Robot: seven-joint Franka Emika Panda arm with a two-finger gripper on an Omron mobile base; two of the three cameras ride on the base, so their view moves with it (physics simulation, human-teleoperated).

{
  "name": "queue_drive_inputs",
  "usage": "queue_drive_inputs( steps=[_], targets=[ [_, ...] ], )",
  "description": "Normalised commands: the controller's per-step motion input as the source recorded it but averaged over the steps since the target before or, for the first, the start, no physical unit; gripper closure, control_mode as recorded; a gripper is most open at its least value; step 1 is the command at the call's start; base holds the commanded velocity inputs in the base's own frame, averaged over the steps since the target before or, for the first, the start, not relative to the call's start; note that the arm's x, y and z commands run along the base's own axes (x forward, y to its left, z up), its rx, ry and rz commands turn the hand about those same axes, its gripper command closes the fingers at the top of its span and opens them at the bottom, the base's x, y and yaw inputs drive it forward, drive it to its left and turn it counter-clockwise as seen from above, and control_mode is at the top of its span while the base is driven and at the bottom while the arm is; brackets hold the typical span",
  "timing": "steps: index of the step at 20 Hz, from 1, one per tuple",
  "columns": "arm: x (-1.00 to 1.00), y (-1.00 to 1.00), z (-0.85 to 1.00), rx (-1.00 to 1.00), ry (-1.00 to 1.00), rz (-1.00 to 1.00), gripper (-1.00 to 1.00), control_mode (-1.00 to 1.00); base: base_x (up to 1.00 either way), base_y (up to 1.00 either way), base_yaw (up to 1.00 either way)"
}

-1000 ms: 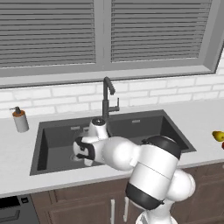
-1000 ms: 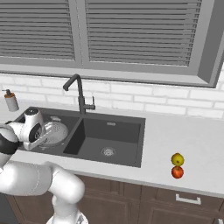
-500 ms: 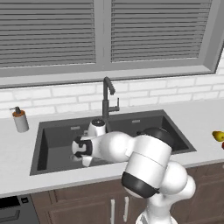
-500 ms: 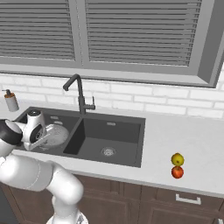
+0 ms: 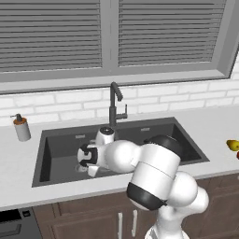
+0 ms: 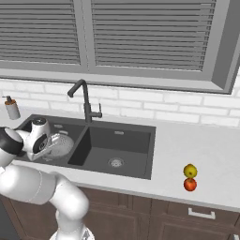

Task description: Put the colander in the sink, put the pear, apple in the colander, and turn on the sink faucet and pour water over the colander.

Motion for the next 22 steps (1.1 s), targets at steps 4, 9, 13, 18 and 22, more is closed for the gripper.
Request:
queue_drive_inputs(
  steps=[4, 9, 13, 18, 22],
  targets=[
    [0.00, 0.25, -0.13, 0.00, 0.00, -0.23, -1.00, -1.00, 0.00, 0.00, 0.00],
    [0.00, 0.22, -0.02, 0.00, 0.00, -0.22, -1.00, -1.00, 0.00, 0.00, 0.00],
    [0.00, 0.14, 0.07, 0.00, 0.00, -0.20, -1.00, -1.00, 0.00, 0.00, 0.00],
    [-0.21, 0.19, 0.71, 0.00, -0.05, -0.15, -1.00, -1.00, 0.00, 0.00, 0.00],
    [-0.34, 0.38, 1.00, -0.01, -0.13, -0.08, -1.00, -1.00, 0.00, 0.00, 0.00]
  ],
)
